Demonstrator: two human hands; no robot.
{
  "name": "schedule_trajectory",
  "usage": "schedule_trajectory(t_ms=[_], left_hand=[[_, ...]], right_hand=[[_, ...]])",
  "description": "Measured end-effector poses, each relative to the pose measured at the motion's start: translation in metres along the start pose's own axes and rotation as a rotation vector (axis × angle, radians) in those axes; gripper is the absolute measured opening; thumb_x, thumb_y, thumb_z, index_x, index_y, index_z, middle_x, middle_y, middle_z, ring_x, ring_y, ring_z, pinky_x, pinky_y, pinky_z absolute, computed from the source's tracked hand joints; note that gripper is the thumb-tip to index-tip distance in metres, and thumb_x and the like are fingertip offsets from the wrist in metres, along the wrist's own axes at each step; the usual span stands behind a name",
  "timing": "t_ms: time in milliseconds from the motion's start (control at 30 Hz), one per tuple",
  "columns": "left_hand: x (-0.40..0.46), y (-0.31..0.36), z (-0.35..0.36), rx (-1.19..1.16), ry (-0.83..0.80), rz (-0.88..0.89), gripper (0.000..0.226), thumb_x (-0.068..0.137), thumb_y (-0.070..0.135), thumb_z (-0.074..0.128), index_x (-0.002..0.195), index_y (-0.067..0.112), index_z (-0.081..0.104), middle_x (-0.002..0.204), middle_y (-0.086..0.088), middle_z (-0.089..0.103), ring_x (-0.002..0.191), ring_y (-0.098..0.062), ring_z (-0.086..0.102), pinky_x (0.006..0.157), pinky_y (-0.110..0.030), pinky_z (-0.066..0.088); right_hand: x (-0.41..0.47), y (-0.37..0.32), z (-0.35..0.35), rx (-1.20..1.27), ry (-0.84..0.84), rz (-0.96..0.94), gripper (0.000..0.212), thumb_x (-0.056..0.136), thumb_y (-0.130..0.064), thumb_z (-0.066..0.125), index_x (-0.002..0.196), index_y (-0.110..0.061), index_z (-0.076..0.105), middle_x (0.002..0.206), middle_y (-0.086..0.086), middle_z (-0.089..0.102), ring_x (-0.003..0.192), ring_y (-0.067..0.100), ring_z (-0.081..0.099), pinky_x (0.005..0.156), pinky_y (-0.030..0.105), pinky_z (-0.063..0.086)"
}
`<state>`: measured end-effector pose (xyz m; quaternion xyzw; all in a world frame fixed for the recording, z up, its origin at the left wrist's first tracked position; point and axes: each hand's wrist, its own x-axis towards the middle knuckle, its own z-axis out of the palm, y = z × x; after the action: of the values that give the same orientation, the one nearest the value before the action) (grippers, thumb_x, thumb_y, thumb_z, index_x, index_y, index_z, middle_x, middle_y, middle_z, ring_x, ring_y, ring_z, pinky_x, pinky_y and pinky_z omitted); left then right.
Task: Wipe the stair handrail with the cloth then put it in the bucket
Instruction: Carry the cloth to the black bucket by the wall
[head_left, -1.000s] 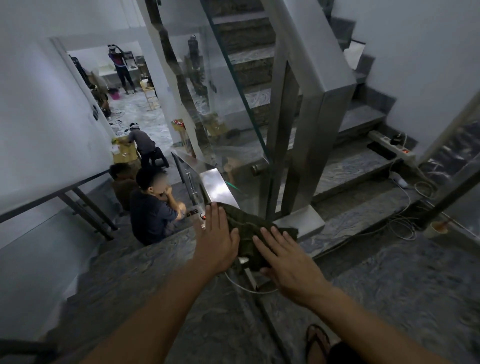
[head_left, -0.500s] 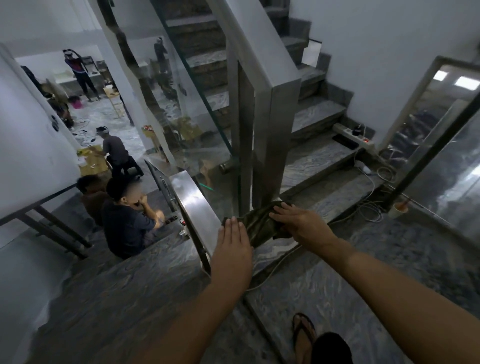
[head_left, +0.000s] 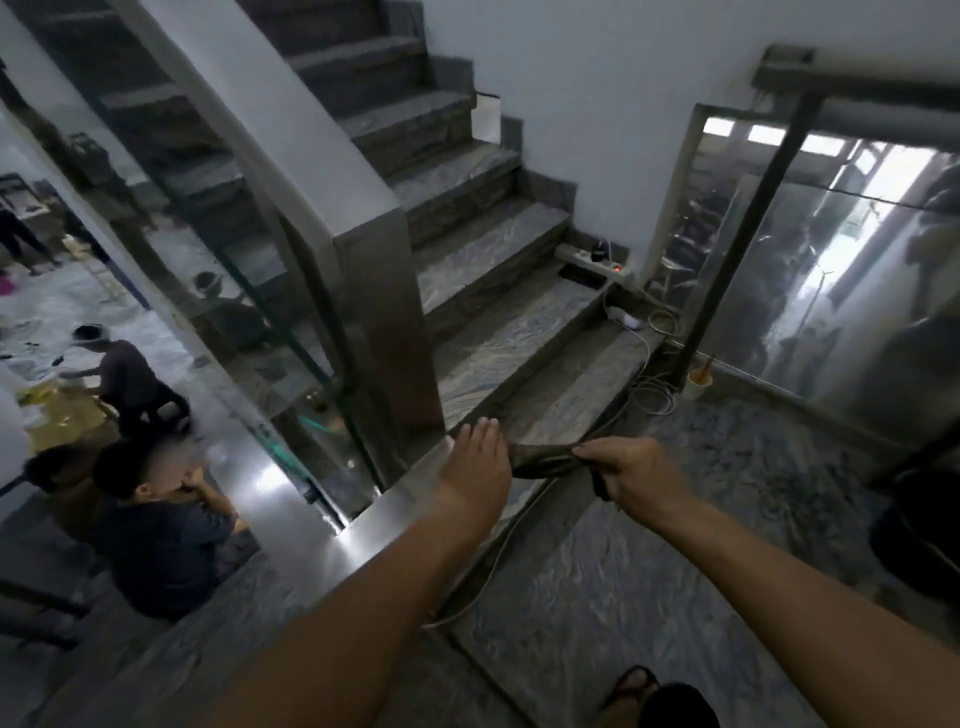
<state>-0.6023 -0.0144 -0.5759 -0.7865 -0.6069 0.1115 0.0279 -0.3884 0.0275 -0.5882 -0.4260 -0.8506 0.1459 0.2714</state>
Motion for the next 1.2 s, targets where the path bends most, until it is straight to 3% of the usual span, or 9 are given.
schedule_trajectory(t_ms=[67,133,233,367,500,633,833,1100,1200], left_hand=[[0.029,0.005,-0.012,-0.122,-0.003,-0.018,0.045,0.096,0.01,0.038,0.139,-0.003,0.034,0.149,-0.024,0.031,0.139,-0.036,0.028,0.117,-0.043,0.02],[0.063,0.011,-0.032,-0.306,-0.089,-0.037,0.033,0.091,0.013,0.052,0.123,0.008,0.053,0.129,-0.016,0.053,0.118,-0.03,0.051,0.104,-0.04,0.041],[0.119,0.023,-0.067,-0.536,-0.173,-0.055,0.018,0.088,0.022,0.058,0.105,0.017,0.063,0.102,-0.007,0.064,0.09,-0.022,0.063,0.083,-0.041,0.056],[0.189,0.054,-0.122,-0.705,-0.184,-0.02,0.013,0.088,0.026,0.062,0.096,0.02,0.069,0.091,-0.004,0.068,0.084,-0.017,0.065,0.079,-0.038,0.057],[0.248,0.101,-0.178,-0.724,-0.177,0.083,0.007,0.086,0.028,0.065,0.085,0.023,0.069,0.085,0.001,0.065,0.081,-0.013,0.061,0.068,-0.029,0.049],[0.307,0.154,-0.227,-0.737,-0.155,0.168,0.014,0.089,0.028,0.059,0.093,0.023,0.071,0.085,0.001,0.066,0.077,-0.008,0.06,0.064,-0.022,0.046],[0.387,0.243,-0.273,-0.668,-0.08,0.33,0.019,0.082,0.026,0.065,0.095,0.018,0.076,0.101,-0.003,0.06,0.088,-0.017,0.061,0.083,-0.032,0.053],[0.509,0.373,-0.287,-0.625,-0.171,0.551,0.015,0.079,0.023,0.07,0.094,0.023,0.071,0.093,0.002,0.064,0.082,-0.011,0.058,0.067,-0.024,0.046],[0.56,0.43,-0.277,-0.605,-0.225,0.639,0.01,0.078,0.026,0.071,0.087,0.023,0.068,0.095,-0.002,0.067,0.087,-0.018,0.062,0.072,-0.031,0.05]], right_hand=[[0.003,0.016,-0.016,-0.002,-0.008,0.046,0.028,0.069,0.004,0.067,0.094,-0.007,0.075,0.086,0.013,0.075,0.073,0.028,0.071,0.065,0.039,0.059],[0.007,0.037,-0.038,0.016,0.012,0.135,0.029,0.073,0.003,0.066,0.098,-0.009,0.075,0.089,0.012,0.075,0.076,0.027,0.07,0.07,0.033,0.056],[0.015,0.075,-0.08,0.055,0.049,0.307,0.03,0.08,-0.001,0.064,0.107,-0.015,0.07,0.092,0.007,0.072,0.079,0.017,0.062,0.07,0.022,0.044],[0.029,0.139,-0.146,0.086,0.073,0.49,0.024,0.078,-0.005,0.069,0.092,-0.023,0.062,0.084,-0.008,0.058,0.079,0.006,0.054,0.061,0.005,0.035],[0.035,0.189,-0.219,-0.004,0.104,0.606,0.014,0.072,-0.011,0.075,0.085,-0.018,0.072,0.084,0.001,0.063,0.081,0.015,0.054,0.067,0.02,0.036],[0.035,0.233,-0.287,-0.077,0.141,0.704,0.01,0.072,-0.021,0.077,0.081,-0.024,0.074,0.081,-0.002,0.06,0.082,0.02,0.058,0.075,0.034,0.049],[0.011,0.297,-0.364,-0.143,0.188,0.858,0.011,0.075,-0.024,0.075,0.086,-0.024,0.075,0.08,-0.007,0.054,0.083,0.018,0.056,0.076,0.034,0.049],[-0.034,0.398,-0.419,-0.158,0.26,1.149,0.012,0.077,-0.024,0.074,0.089,-0.025,0.073,0.086,-0.006,0.063,0.082,0.016,0.058,0.076,0.032,0.049],[-0.054,0.441,-0.424,-0.151,0.335,1.279,0.013,0.074,-0.021,0.077,0.083,-0.028,0.07,0.078,-0.007,0.062,0.077,0.017,0.059,0.071,0.032,0.049]])
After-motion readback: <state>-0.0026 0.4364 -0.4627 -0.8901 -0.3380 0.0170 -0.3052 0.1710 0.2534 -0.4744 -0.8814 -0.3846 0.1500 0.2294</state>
